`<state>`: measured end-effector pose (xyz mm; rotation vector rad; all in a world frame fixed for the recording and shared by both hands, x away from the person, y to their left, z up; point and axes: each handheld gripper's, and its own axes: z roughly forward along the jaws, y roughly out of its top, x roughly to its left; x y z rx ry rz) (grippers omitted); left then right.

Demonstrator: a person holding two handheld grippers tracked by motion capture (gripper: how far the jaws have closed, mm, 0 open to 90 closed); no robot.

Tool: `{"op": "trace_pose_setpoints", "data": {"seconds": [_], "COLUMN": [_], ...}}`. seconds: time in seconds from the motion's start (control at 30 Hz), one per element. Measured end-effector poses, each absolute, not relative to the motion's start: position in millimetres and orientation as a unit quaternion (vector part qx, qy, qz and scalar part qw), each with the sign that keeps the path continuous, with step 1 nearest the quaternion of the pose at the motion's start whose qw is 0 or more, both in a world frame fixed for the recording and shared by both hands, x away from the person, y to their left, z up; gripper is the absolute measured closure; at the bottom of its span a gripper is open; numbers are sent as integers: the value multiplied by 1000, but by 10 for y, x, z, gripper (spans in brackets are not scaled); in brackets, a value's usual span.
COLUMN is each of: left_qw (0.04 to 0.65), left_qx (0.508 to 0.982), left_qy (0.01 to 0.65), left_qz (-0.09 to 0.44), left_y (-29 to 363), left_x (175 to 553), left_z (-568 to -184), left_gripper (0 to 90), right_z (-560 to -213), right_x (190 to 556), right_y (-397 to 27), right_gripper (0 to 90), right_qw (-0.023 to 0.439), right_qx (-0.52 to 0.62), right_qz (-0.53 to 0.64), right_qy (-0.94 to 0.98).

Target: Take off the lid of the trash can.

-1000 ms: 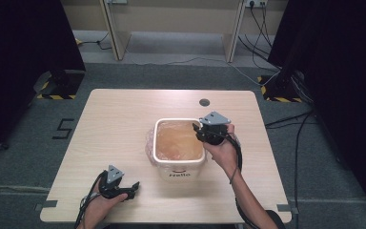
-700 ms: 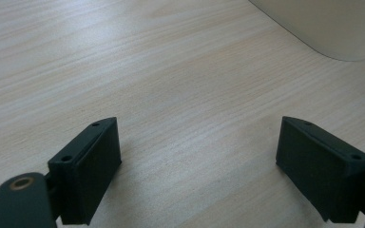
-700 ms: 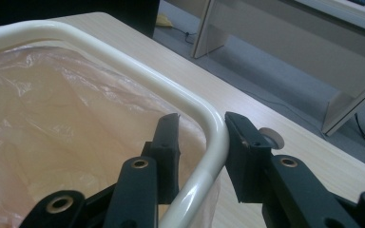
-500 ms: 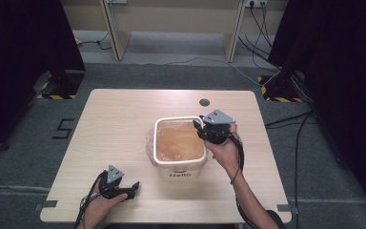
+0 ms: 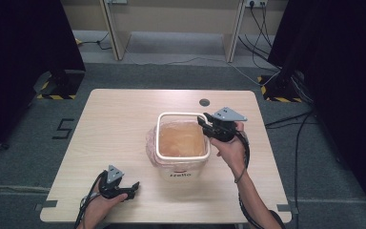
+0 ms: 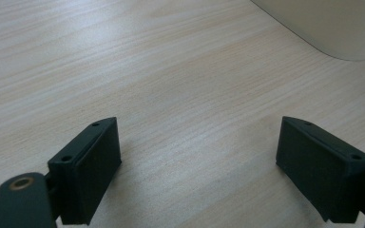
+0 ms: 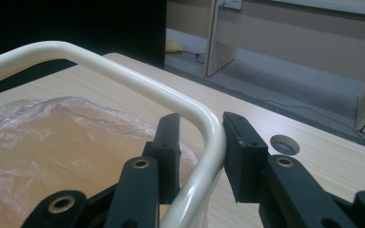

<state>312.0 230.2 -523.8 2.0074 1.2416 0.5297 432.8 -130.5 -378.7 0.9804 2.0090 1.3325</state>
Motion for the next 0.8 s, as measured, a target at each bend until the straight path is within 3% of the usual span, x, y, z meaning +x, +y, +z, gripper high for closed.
{"op": "trace_pose_setpoints", "data": {"seconds": [0.53, 0.8], "left_qw": [355, 354], "left_qx": [775, 775], "left_qy": [481, 481], "left_qz": [205, 205], "left_y": [2300, 2300], "left_x": [3120, 3121], "left_z": [-5239, -5239], "left_gripper": [140, 139], "right_z": [-3749, -3877], "right_x": [4259, 4121], "right_y": [-1813, -2265], "right_gripper": [685, 686], "right_qw": [275, 280], "right_qx": [394, 421], "right_qz": [507, 508], "right_qy": [716, 697]}}
